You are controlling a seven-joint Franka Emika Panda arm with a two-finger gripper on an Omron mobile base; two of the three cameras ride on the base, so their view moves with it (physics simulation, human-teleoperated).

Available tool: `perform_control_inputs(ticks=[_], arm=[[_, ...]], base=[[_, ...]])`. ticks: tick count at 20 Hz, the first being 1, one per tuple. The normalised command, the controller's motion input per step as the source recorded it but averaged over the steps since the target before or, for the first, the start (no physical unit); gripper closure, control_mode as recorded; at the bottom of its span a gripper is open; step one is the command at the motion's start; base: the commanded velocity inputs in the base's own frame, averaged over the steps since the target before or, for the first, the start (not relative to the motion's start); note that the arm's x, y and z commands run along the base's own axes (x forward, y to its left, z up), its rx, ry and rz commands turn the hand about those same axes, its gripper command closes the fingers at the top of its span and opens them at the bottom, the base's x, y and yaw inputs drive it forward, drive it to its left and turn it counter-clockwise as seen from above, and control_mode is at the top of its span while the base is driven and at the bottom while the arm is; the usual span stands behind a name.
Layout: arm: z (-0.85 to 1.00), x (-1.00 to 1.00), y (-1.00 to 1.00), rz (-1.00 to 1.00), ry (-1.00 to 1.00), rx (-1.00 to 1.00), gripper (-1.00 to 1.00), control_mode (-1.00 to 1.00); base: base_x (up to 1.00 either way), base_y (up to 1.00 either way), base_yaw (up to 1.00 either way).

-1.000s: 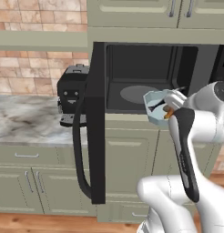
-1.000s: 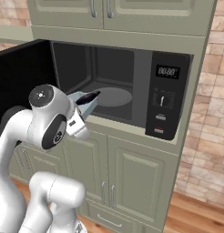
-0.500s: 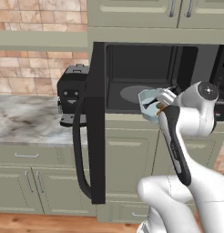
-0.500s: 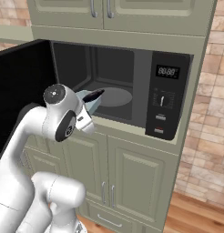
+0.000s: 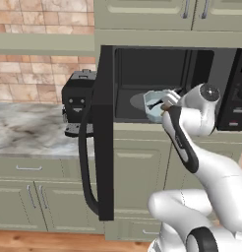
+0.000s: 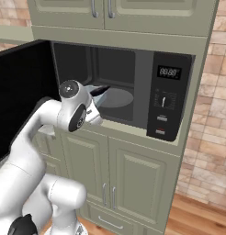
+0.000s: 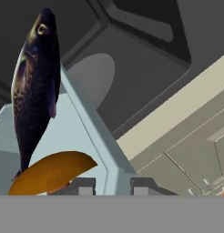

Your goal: Place the tupperware containing the fish and mushroom meal in the microwave. Close the microwave door and press the start button to reheat the meal.

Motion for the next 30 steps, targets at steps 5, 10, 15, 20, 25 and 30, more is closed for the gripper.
perform_control_inputs(ticks=[5, 10, 15, 20, 25, 30], arm=[[0.00, 0.57, 0.01, 0.00, 0.03, 0.03, 1.00, -1.00], [-0.03, 0.47, 0.00, -0.03, 0.09, 0.00, 1.00, -1.00], [-0.17, 0.49, 0.00, -0.02, 0.03, 0.00, 1.00, -1.00], [-0.29, 0.47, -0.03, 0.00, 0.00, 0.00, 1.00, -1.00], [-0.30, 0.40, -0.21, 0.00, 0.00, 0.02, 1.00, -1.00], [-0.06, 0.37, -0.29, 0.00, 0.00, 0.04, 1.00, -1.00]], base=[[0.00, 0.00, 0.00], [0.00, 0.00, 0.00], [0.00, 0.00, 0.00], [0.00, 0.00, 0.00], [0.00, 0.00, 0.00], [0.00, 0.00, 0.00]])
